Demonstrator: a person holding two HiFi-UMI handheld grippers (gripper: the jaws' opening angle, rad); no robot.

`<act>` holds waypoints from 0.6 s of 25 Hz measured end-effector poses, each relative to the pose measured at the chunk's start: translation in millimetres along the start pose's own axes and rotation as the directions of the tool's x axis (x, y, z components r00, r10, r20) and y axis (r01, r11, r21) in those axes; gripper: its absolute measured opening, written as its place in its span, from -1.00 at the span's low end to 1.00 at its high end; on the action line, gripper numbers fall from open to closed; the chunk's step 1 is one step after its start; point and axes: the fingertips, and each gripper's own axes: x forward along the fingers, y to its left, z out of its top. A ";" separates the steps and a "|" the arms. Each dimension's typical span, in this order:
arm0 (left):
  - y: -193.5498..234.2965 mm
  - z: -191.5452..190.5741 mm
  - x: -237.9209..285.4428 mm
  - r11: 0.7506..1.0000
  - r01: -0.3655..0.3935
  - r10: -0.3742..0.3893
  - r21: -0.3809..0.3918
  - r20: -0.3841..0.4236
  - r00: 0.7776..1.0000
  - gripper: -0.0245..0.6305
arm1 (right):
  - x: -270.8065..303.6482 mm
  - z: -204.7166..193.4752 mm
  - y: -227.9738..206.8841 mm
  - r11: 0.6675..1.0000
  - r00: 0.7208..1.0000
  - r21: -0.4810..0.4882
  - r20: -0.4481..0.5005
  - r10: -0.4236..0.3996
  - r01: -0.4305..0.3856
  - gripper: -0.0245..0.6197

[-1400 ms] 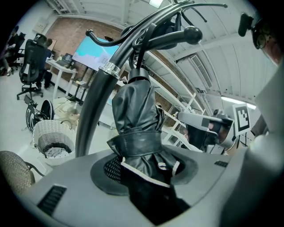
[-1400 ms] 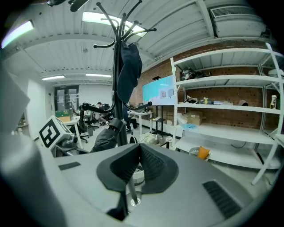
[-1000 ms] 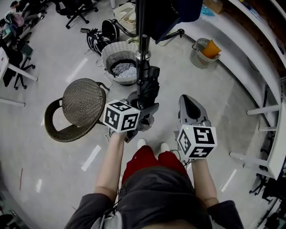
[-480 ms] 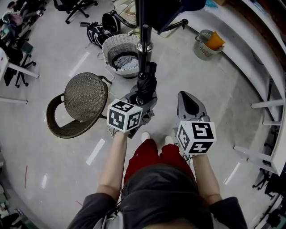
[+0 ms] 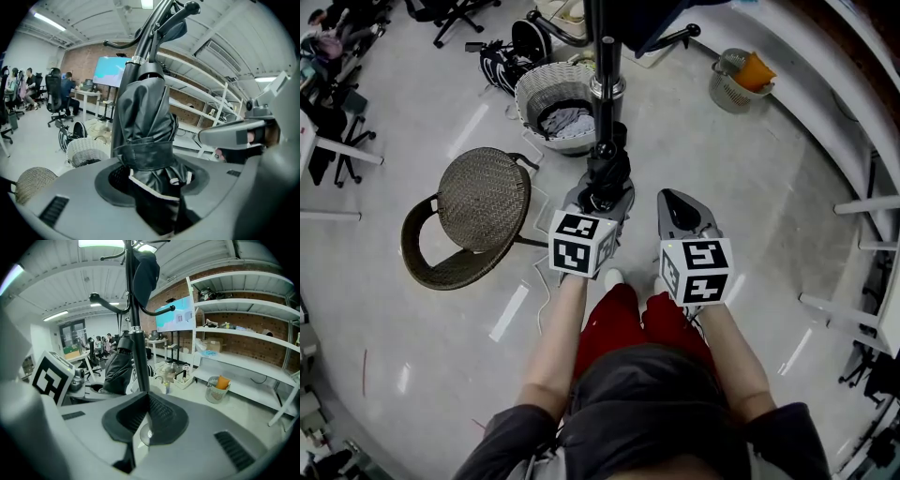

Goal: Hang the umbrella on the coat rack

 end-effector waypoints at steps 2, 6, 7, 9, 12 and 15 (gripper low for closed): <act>2.5 1.3 1.6 1.000 -0.024 0.023 0.006 0.014 1.000 -0.26 | 4.8 -5.1 1.4 1.000 1.000 0.007 -0.012 0.000 0.000 -0.87; 8.7 1.1 9.2 0.997 -0.069 0.068 0.019 0.039 0.997 -0.26 | 12.7 -14.1 -2.5 1.000 0.999 0.023 -0.033 -0.003 0.004 -0.87; 9.5 1.4 11.0 0.997 -0.080 0.079 0.021 0.044 0.996 -0.26 | 13.9 -16.6 -4.1 1.000 0.999 0.027 -0.040 -0.004 0.005 -0.87; 11.2 2.6 14.0 0.995 -0.101 0.099 0.023 0.055 0.994 -0.26 | 15.5 -20.6 -7.3 1.000 0.999 0.030 -0.049 -0.003 0.004 -0.87; 13.7 4.0 18.9 0.991 -0.133 0.131 0.025 0.066 0.989 -0.26 | 16.2 -25.0 -12.7 0.999 0.999 0.035 -0.051 0.003 -0.001 -0.87; 15.3 4.6 22.9 0.986 -0.165 0.163 0.029 0.071 0.984 -0.26 | 11.8 -29.0 -17.4 0.999 0.999 0.042 -0.046 0.012 -0.010 -0.87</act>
